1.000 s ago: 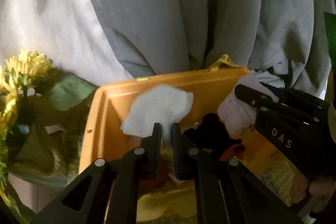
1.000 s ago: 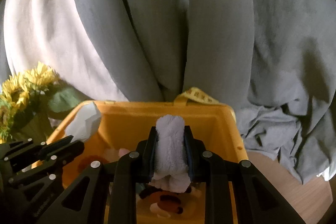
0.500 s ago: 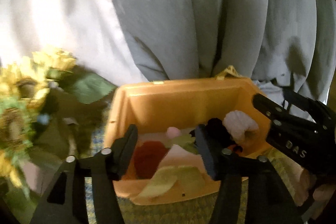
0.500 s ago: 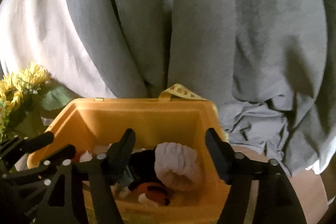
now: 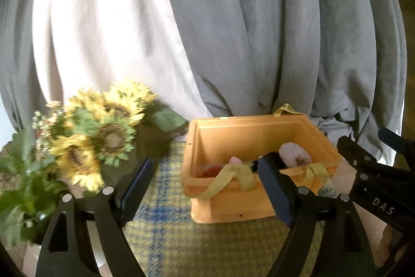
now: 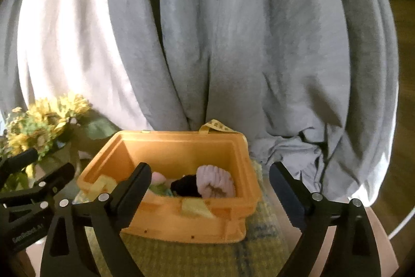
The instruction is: Organize soft objects
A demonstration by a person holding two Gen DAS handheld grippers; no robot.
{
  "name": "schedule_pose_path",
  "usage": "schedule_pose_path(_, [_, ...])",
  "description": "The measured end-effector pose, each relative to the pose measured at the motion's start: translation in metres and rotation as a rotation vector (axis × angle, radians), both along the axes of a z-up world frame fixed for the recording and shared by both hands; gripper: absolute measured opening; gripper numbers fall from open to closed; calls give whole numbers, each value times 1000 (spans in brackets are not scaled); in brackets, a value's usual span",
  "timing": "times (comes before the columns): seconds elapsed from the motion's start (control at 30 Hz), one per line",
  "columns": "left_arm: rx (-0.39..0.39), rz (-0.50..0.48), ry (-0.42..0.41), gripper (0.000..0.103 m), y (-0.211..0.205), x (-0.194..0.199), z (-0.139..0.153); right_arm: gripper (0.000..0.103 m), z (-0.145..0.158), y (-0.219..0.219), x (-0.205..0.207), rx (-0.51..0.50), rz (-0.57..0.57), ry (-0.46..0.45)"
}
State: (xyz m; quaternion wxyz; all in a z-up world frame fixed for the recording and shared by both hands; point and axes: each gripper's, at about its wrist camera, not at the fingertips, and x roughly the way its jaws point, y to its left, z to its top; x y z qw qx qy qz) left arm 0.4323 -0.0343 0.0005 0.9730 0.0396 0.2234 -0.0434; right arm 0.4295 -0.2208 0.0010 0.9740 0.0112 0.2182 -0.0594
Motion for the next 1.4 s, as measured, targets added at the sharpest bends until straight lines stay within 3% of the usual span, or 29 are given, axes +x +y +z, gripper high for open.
schedule_pose_path(0.13, [17,9,-36,91,10,-29,9,93,6,4,-27,1,-15,-3])
schedule_pose_path(0.47, [28,-41,-97,101,37,-93,17,93,13,28,-102,-8,-103,-27])
schedule_pose_path(0.77, [27,-65,-120,102,47,-144,23,93,18,43,-156,5,-142,-33])
schedule_pose_path(1.4, [-14,-31,-136,103,41,-267,30,96,36,35,-262,-6,-58,-70])
